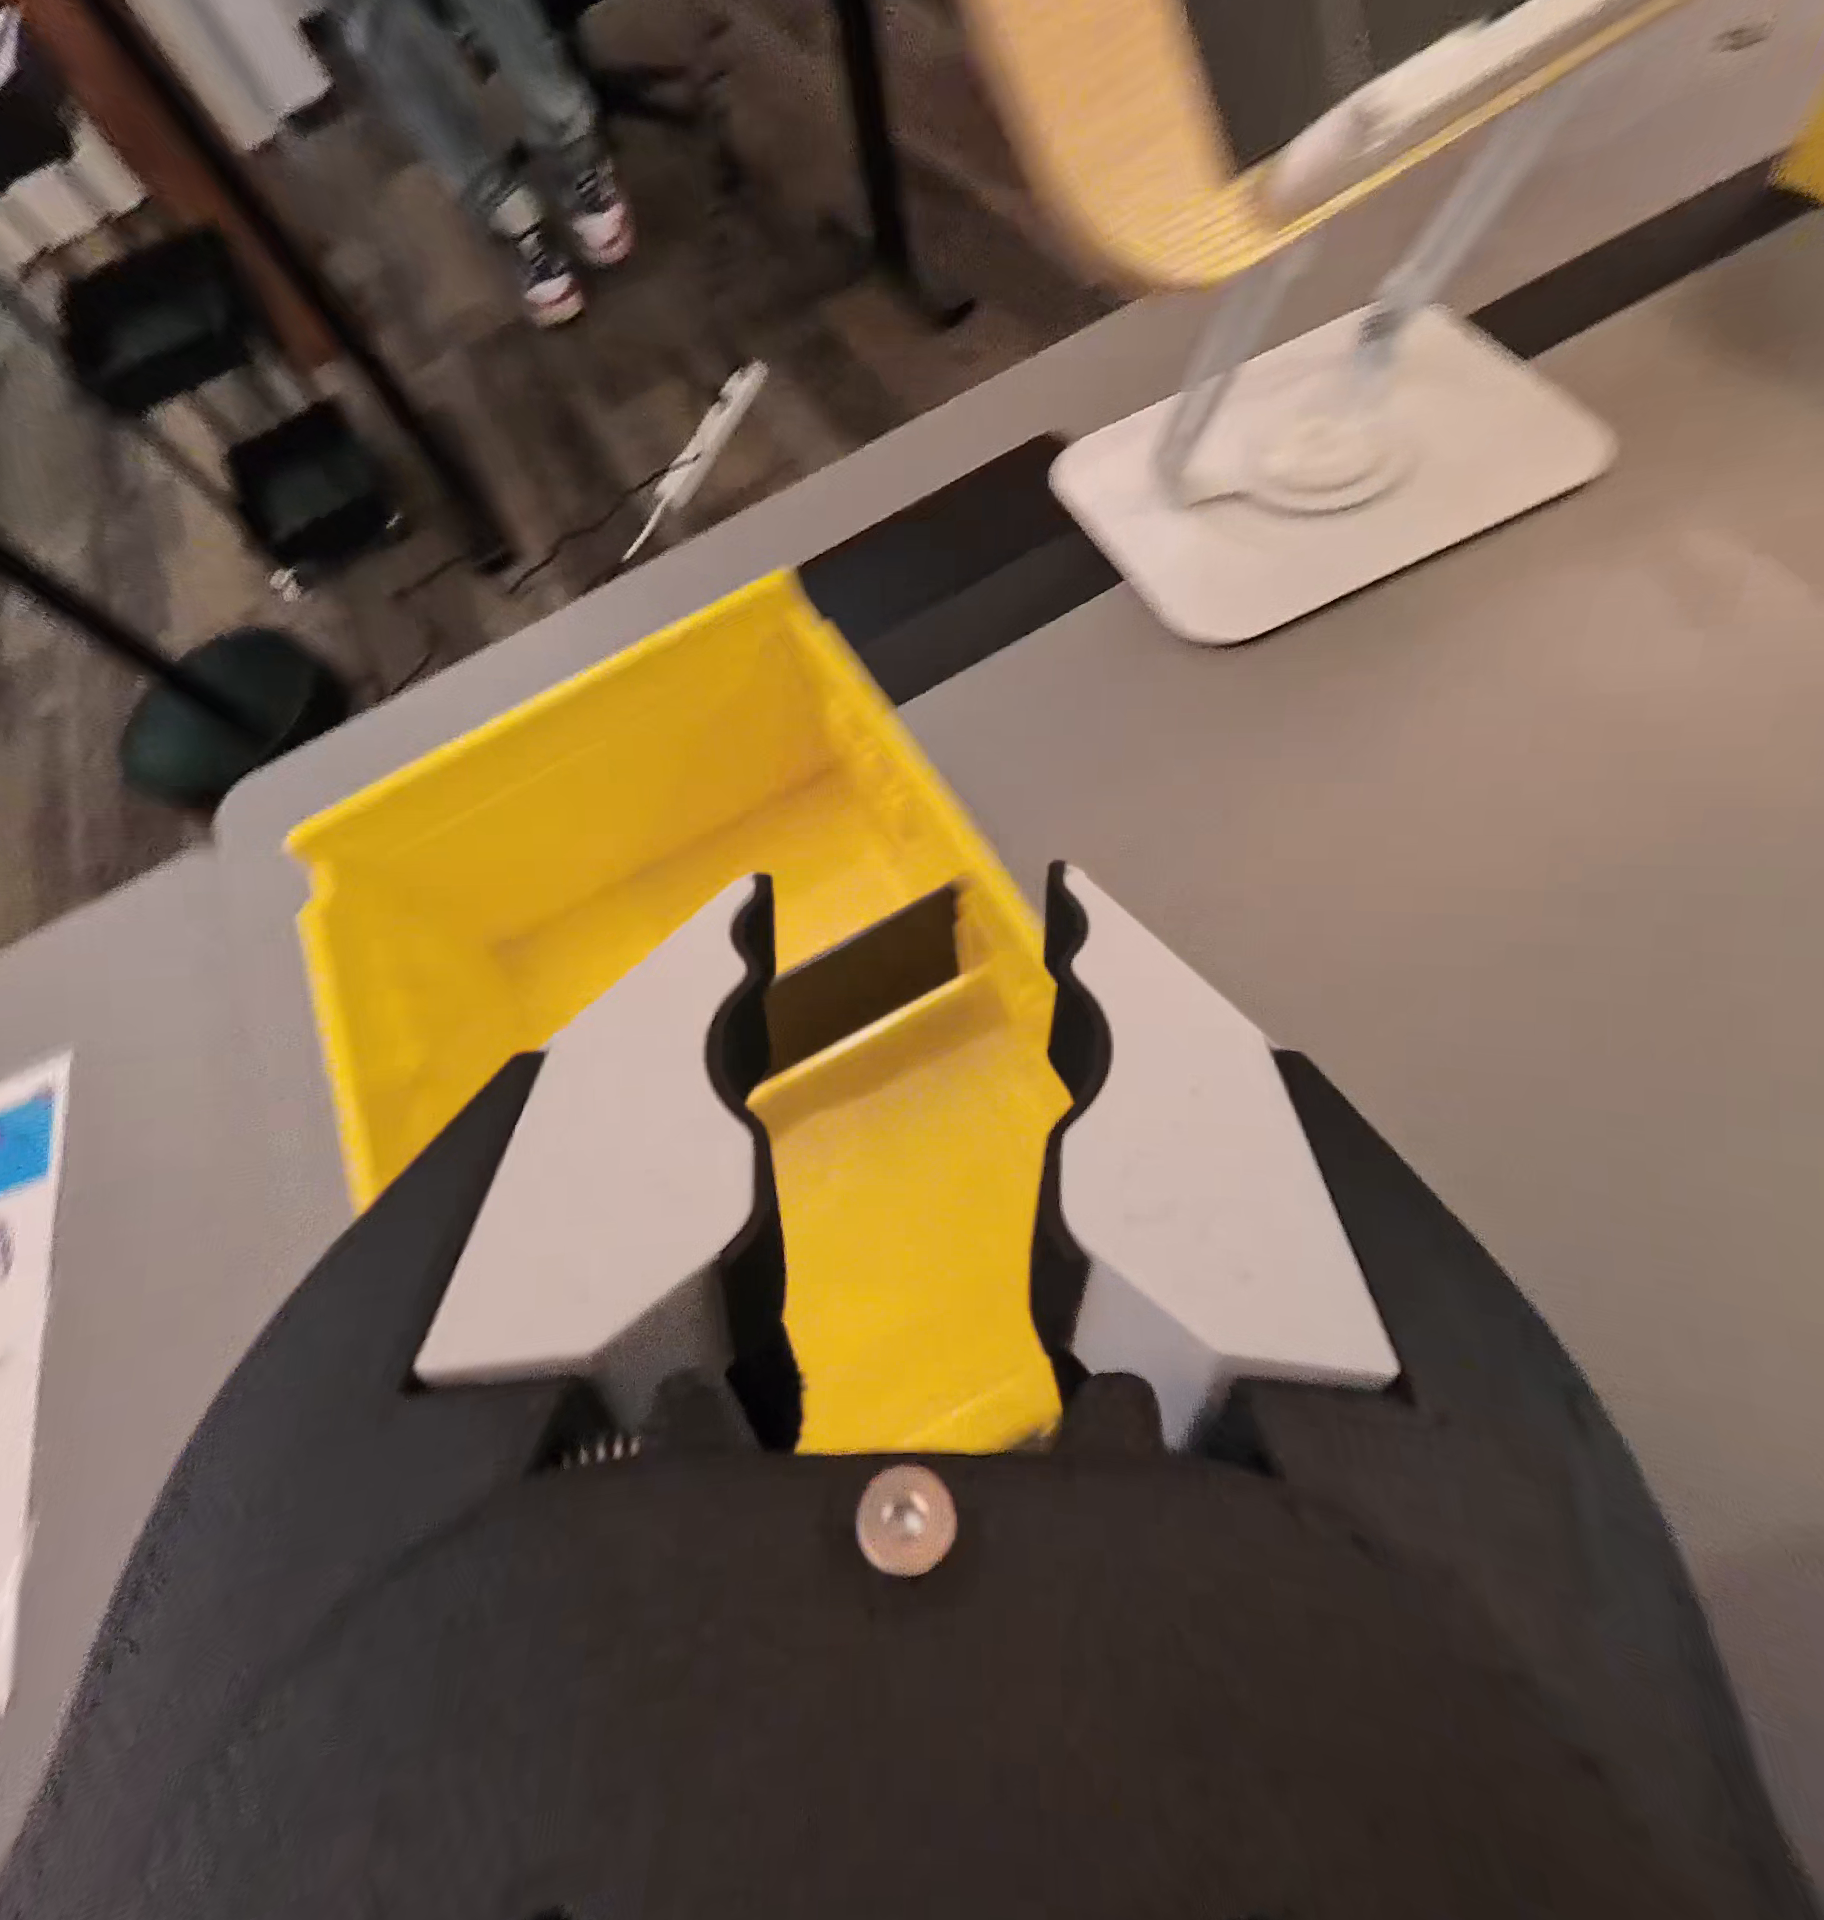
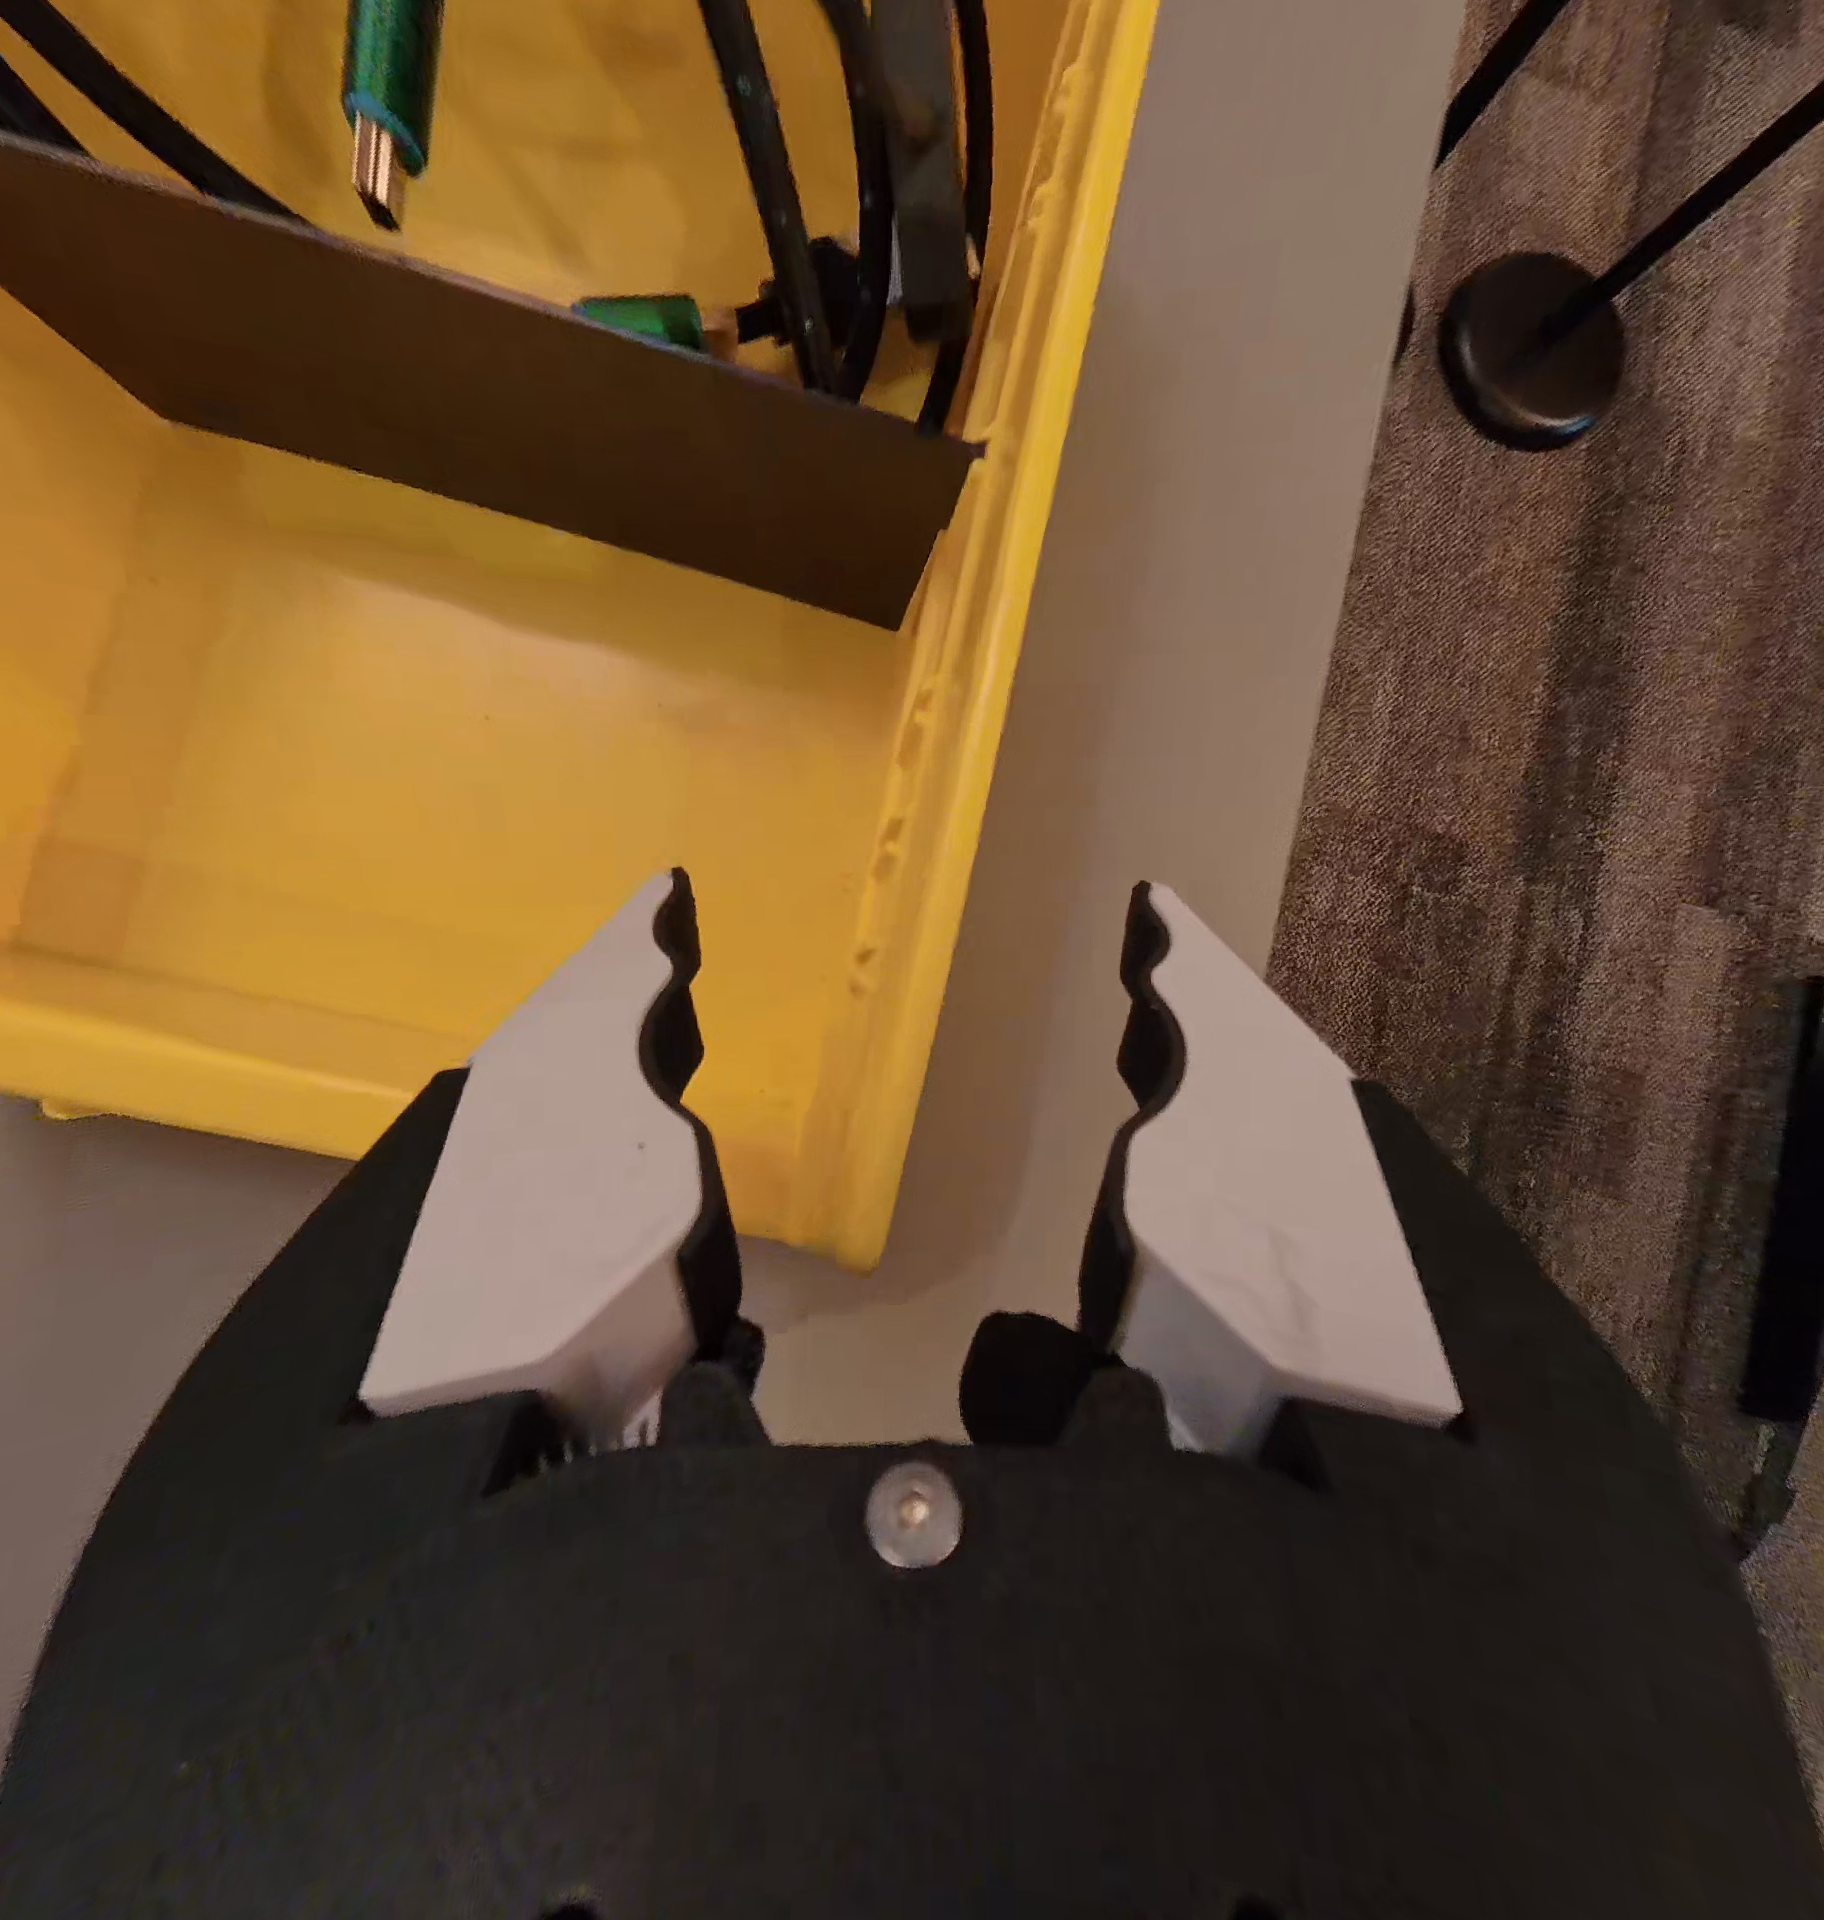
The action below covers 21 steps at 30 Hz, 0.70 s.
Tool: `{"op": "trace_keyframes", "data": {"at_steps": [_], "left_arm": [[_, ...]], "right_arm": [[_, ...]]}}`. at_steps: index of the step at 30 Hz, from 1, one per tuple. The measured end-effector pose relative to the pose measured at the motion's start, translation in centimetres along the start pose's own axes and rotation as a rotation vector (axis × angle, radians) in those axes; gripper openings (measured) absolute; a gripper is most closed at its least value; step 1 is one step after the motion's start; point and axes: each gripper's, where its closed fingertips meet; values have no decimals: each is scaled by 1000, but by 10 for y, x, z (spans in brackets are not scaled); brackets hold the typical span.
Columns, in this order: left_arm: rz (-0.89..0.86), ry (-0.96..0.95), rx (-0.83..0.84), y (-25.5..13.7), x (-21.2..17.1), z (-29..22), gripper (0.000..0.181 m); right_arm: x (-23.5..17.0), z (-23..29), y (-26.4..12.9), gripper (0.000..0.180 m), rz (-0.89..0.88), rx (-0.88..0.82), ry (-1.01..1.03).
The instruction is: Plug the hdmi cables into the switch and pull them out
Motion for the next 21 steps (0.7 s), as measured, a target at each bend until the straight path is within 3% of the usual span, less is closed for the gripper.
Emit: {"op": "trace_keyframes", "data": {"at_steps": [4, 9, 15, 21], "left_arm": [[149, -100, 190, -13, -69, 71, 62], [238, -204, 358, -29, -133, 122, 71], [361, -171, 474, -28, -173, 147, 79], [416, -137, 478, -19, -191, 148, 75]], "right_arm": [[-8, 15, 18, 74, 41, 47, -22], [-7, 20, 25, 66, 44, 63, -15], [-6, 17, 23, 53, 40, 16, -49], [3, 21, 18, 47, -4, -18, -68]]}}
Point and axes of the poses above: each gripper's, where its closed fingertips meet, y out along the fingers, x out of its top, z = x × y across the jaws, and after that the axes turned 1 degree about z, right-handed
